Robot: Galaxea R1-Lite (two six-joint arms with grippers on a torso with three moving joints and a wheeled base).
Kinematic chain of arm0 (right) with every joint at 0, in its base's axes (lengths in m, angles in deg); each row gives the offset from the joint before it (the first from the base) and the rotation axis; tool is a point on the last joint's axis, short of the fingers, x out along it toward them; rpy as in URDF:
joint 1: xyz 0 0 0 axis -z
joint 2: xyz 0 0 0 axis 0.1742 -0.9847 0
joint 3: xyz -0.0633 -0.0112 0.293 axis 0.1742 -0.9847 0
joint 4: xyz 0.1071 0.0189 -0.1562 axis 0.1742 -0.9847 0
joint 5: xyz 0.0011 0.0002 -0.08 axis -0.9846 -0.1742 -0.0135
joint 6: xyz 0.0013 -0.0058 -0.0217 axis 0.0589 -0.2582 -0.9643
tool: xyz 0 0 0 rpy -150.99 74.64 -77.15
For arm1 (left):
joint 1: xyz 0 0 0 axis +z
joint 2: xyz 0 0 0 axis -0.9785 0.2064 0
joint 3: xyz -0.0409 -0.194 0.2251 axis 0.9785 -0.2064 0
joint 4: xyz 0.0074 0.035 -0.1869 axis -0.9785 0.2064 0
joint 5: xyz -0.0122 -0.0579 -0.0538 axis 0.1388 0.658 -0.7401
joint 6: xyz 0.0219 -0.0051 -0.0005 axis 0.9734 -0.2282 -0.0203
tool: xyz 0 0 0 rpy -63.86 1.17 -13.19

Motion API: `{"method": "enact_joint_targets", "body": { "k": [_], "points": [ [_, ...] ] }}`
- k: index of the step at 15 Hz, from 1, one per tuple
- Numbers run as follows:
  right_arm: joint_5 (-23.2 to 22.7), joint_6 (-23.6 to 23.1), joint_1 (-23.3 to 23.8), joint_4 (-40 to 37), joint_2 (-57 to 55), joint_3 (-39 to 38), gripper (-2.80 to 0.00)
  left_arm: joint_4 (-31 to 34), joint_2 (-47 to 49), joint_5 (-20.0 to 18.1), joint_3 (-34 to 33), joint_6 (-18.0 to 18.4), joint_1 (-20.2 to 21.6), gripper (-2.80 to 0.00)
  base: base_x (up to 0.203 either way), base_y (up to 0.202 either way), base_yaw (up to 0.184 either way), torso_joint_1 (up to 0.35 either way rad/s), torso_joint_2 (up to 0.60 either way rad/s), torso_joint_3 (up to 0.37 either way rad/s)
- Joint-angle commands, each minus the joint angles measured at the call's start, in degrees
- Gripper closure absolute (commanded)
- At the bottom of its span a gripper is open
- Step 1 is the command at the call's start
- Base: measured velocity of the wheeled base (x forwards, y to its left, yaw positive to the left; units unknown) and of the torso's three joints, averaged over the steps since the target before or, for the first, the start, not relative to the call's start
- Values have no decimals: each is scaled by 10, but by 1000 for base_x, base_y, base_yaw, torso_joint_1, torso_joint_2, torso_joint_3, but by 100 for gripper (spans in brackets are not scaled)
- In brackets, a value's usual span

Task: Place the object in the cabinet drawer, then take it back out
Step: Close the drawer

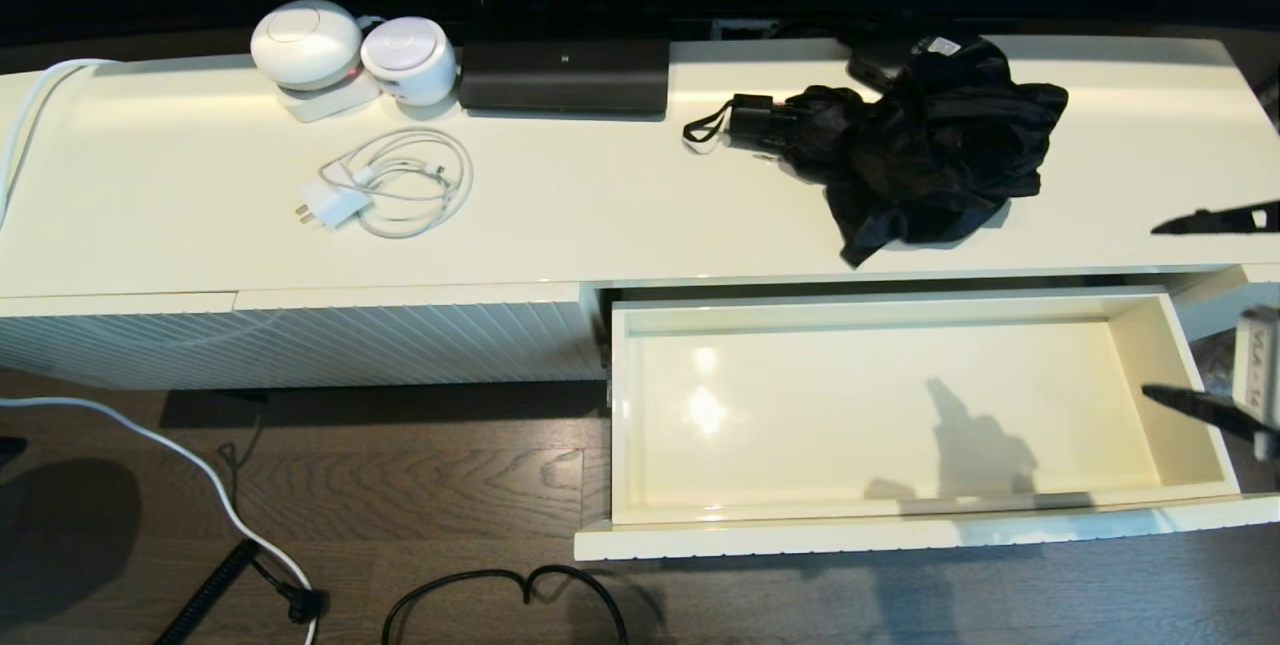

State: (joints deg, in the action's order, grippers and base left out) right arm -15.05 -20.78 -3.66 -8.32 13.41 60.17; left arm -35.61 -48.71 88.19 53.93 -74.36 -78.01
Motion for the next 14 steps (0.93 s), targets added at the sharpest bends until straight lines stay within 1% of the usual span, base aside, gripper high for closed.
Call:
{"method": "enact_joint_targets", "body": {
  "k": [1,4,6,7,11,14],
  "points": [
    [2,-2,0,-42,47,-41,-280,0,-1,0,0,0,0,0,0,0,0,0,0,0],
    [1,25,0,-53,61,-106,-280,0,-1,0,0,0,0,0,0,0,0,0,0,0],
    [1,31,0,-53,65,-134,-280,0,-1,0,0,0,0,0,0,0,0,0,0,0],
    [0,32,0,-54,66,-147,0,0,-1,0,0,0,0,0,0,0,0,0,0,0],
    [-7,33,-3,-55,68,-192,0,0,-1,0,0,-1,0,0,0,0,0,0,0,0],
    [-40,33,-10,-55,52,-224,0,0,-1,0,0,-1,1,0,0,0,0,0,0,0]
  ]
}}
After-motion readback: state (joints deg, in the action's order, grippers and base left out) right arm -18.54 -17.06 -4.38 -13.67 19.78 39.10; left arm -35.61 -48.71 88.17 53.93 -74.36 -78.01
